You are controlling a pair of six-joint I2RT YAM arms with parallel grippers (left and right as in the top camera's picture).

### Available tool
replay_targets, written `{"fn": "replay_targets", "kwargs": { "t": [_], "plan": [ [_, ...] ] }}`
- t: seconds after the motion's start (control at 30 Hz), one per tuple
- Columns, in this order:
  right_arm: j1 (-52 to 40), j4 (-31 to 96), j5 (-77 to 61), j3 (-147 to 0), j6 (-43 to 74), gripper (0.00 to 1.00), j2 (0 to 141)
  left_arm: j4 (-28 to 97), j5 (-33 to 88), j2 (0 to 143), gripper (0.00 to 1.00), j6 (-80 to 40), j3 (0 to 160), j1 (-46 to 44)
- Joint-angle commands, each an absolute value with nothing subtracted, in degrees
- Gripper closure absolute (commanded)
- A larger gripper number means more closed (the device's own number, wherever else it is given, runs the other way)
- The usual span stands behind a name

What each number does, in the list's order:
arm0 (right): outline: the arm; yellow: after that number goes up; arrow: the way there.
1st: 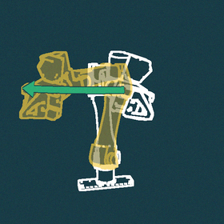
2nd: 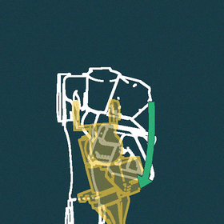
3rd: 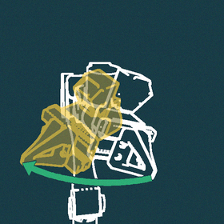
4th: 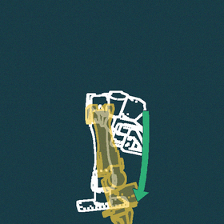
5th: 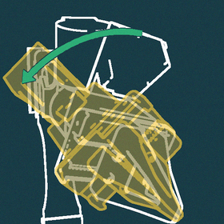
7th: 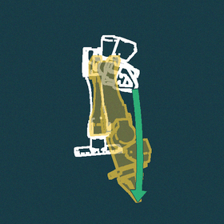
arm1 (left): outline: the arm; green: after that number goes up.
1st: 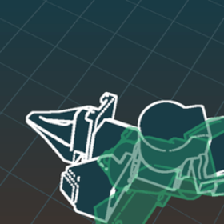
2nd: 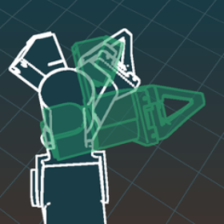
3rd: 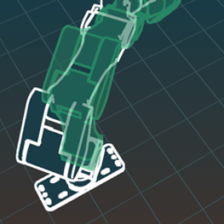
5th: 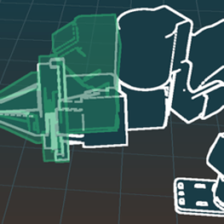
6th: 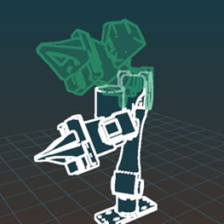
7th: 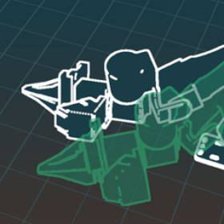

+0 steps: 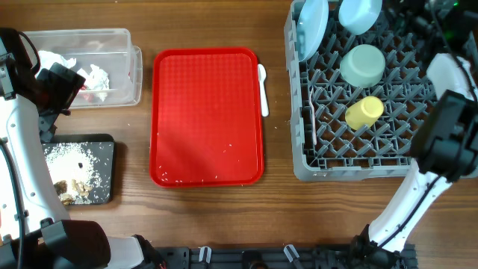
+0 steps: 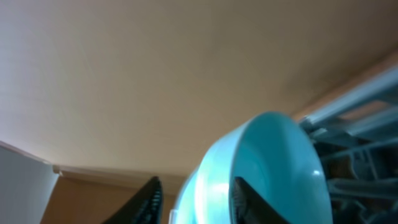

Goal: Sort waste into correct bins and load items into the dishwasher rack
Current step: 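Set the blue bowl upside down in the rack and release it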

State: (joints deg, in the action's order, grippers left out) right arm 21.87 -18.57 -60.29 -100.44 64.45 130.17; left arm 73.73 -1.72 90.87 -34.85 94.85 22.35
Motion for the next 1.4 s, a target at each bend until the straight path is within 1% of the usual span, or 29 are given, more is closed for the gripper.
{"fn": "replay_targets", "kwargs": {
  "t": [0.0, 0.03, 0.1, 0.13, 0.2, 0.27, 0.3, 0.33, 0.4, 0.47, 0.57, 0.6, 0.63, 0.8, 0.87, 1.0, 1.07, 1.2, 1.37],
  "plan": [
    [22.81, -12.97, -54.96, -102.0, 59.2, 0.54, 119.98, 73.76, -2.48, 90.98, 0.0, -35.0, 95.04, 22.68],
    [22.79, -10.5, -53.63, -102.0, 57.65, 0.51, 118.72, 73.76, -2.48, 90.98, 0.0, -35.0, 95.04, 22.68],
    [22.79, -4.54, -50.68, -102.0, 53.69, 0.38, 115.98, 73.76, -2.48, 90.98, 0.0, -35.0, 95.04, 22.68],
    [22.79, -2.68, -49.93, -102.0, 52.66, 0.37, 115.35, 73.76, -2.48, 90.98, 0.0, -35.0, 95.04, 22.68],
    [22.72, -0.95, -50.0, -102.0, 50.94, 0.37, 114.87, 73.76, -2.48, 90.98, 0.0, -35.0, 95.04, 22.68],
    [22.41, 0.49, -49.89, -102.0, 49.04, 0.42, 114.87, 73.76, -2.48, 90.98, 0.0, -35.0, 95.04, 22.68],
    [22.02, 1.52, -49.17, -102.0, 47.46, 0.47, 114.85, 73.76, -2.48, 90.98, 0.0, -35.0, 95.04, 22.68],
    [21.5, 3.09, -47.64, -102.02, 45.74, 0.49, 114.83, 73.76, -2.48, 90.98, 0.0, -35.0, 95.04, 22.68],
    [20.25, 7.49, -42.72, -102.02, 42.3, 0.54, 114.83, 73.76, -2.48, 90.98, 0.0, -34.98, 95.04, 22.68],
    [18.31, 13.32, -35.05, -102.02, 36.91, 0.63, 114.85, 73.76, -2.48, 90.98, 0.0, -35.0, 95.04, 22.68],
    [13.76, 19.51, -20.91, -102.0, 29.34, 0.85, 115.13, 73.76, -2.48, 90.98, 0.0, -35.0, 95.04, 22.68],
    [12.21, 20.01, -17.12, -101.97, 27.49, 0.91, 115.55, 73.76, -2.48, 90.98, 0.0, -35.0, 95.04, 22.68],
    [10.66, 20.16, -13.69, -101.97, 25.52, 0.95, 116.05, 73.76, -2.48, 90.98, 0.0, -35.0, 95.04, 22.68],
    [6.37, 18.28, -4.32, -102.0, 23.97, 0.96, 120.84, 73.76, -2.48, 90.98, 0.0, -35.0, 95.04, 22.68],
    [5.91, 15.88, -1.39, -102.0, 23.94, 0.96, 123.52, 73.76, -2.48, 90.98, 0.0, -35.0, 95.04, 22.68],
    [6.07, 15.75, 5.87, -102.0, 23.79, 0.96, 125.71, 73.76, -2.48, 90.98, 0.0, -35.0, 95.04, 22.68],
    [6.09, 16.03, 7.94, -102.0, 20.84, 0.96, 125.71, 73.76, -2.48, 90.98, 0.0, -35.0, 95.04, 22.68],
    [6.46, 17.96, 11.99, -101.97, 20.78, 0.96, 125.71, 73.76, -2.48, 90.98, 0.0, -35.0, 95.04, 22.68],
    [7.31, 19.27, 12.4, -102.0, 21.04, 0.96, 125.01, 73.76, -2.48, 90.98, 0.0, -35.0, 95.04, 22.68]
  ]
}}
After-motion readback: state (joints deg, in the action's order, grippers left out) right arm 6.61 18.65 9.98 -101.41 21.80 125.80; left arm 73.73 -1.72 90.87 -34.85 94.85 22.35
